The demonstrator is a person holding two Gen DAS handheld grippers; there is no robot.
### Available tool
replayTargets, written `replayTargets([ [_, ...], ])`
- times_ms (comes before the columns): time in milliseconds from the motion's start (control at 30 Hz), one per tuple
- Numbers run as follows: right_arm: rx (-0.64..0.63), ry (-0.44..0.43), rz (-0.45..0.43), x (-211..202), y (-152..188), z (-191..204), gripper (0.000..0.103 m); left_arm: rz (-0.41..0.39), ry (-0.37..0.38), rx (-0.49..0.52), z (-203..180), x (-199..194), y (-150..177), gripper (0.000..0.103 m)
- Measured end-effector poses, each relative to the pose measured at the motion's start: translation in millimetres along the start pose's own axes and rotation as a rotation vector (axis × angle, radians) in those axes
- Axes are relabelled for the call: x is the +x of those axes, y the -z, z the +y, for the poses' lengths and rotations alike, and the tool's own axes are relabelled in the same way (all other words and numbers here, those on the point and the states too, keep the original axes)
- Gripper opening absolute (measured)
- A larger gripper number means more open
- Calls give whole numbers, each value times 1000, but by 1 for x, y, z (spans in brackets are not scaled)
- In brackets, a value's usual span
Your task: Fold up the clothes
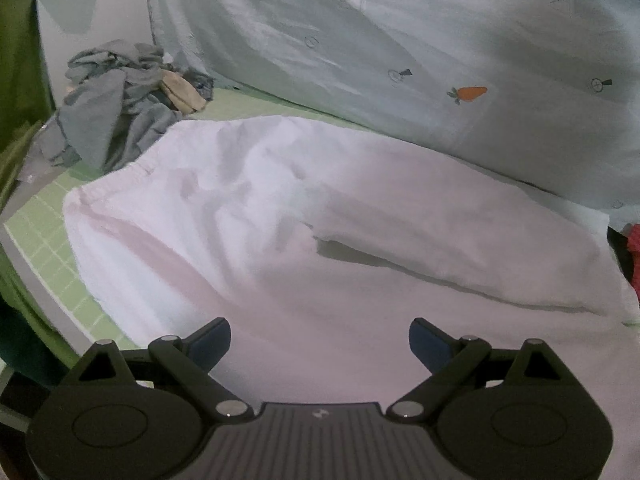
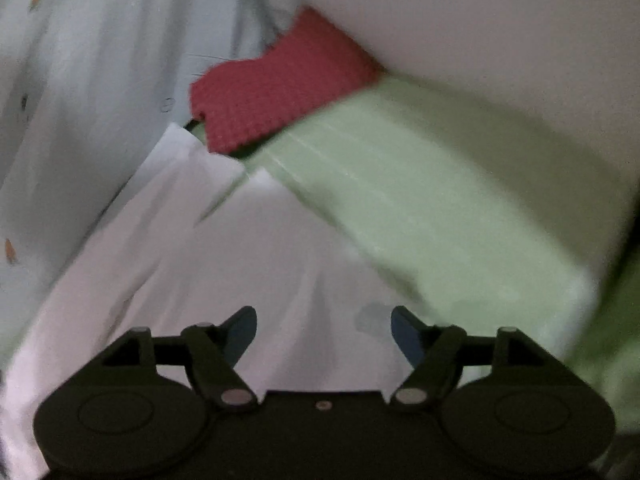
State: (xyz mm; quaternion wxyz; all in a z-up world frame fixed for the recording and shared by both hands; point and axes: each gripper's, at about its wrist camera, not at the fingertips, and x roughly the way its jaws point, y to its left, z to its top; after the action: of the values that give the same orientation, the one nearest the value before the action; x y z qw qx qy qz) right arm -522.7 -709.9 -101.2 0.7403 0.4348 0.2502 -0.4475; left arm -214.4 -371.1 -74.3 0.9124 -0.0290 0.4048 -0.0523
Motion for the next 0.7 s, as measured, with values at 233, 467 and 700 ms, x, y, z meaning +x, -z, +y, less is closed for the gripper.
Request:
replayTargets([
  [233, 141, -143, 182, -4, 47, -5, 76, 27, 62, 36, -24, 18, -5, 96],
  [467, 166, -199, 260, 9, 57, 12, 79, 41, 85, 67, -25, 20, -4, 96],
  [700, 224, -232, 305, 23, 67, 35, 86, 67, 53, -18, 20, 27, -16, 96],
])
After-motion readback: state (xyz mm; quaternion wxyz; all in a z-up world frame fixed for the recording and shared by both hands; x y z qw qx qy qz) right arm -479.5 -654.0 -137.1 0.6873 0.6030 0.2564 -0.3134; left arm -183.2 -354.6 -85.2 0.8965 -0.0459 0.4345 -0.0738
